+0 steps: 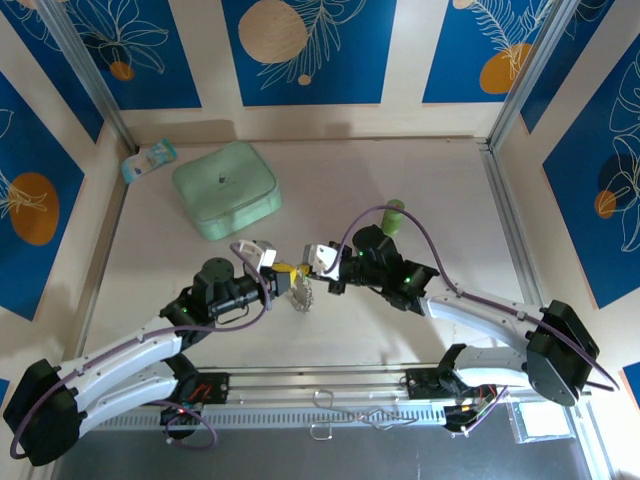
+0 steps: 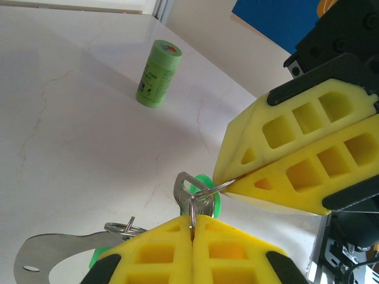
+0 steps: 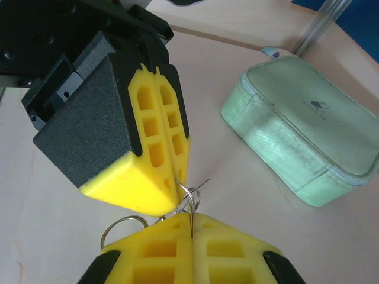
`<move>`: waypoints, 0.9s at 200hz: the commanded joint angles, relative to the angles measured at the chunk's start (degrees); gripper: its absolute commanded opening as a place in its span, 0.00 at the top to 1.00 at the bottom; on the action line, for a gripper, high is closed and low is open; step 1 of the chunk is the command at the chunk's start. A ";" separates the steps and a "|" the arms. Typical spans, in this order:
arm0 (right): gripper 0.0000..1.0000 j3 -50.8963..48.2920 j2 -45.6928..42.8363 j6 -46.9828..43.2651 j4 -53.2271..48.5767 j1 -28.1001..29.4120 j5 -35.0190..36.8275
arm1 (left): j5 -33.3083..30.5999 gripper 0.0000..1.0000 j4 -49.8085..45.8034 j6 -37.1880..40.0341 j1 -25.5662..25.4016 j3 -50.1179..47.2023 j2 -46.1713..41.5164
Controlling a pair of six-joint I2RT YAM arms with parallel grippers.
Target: Put the keys on the keyring
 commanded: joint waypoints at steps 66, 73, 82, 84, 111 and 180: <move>1.00 0.11 -0.25 -1.94 2.89 1.18 4.00 | -0.38 1.00 1.16 -1.24 -0.11 2.48 0.18; 1.00 -0.13 -0.43 -1.94 3.05 1.17 3.99 | -0.47 1.00 1.03 -1.27 -0.11 2.44 0.18; 1.00 -0.17 -0.53 -2.05 2.91 1.11 3.95 | -0.48 1.00 1.03 -1.21 -0.08 2.47 0.19; 1.00 -0.16 -0.53 -2.03 2.83 1.14 3.92 | -0.47 1.00 1.03 -1.28 -0.10 2.48 0.19; 1.00 -0.12 -0.53 -2.43 1.58 1.18 2.88 | -0.65 1.00 1.03 -1.34 -0.10 2.48 0.11; 1.00 -0.59 -0.70 -3.56 -0.18 1.43 2.90 | -1.08 1.00 0.50 -1.16 -0.09 2.65 0.27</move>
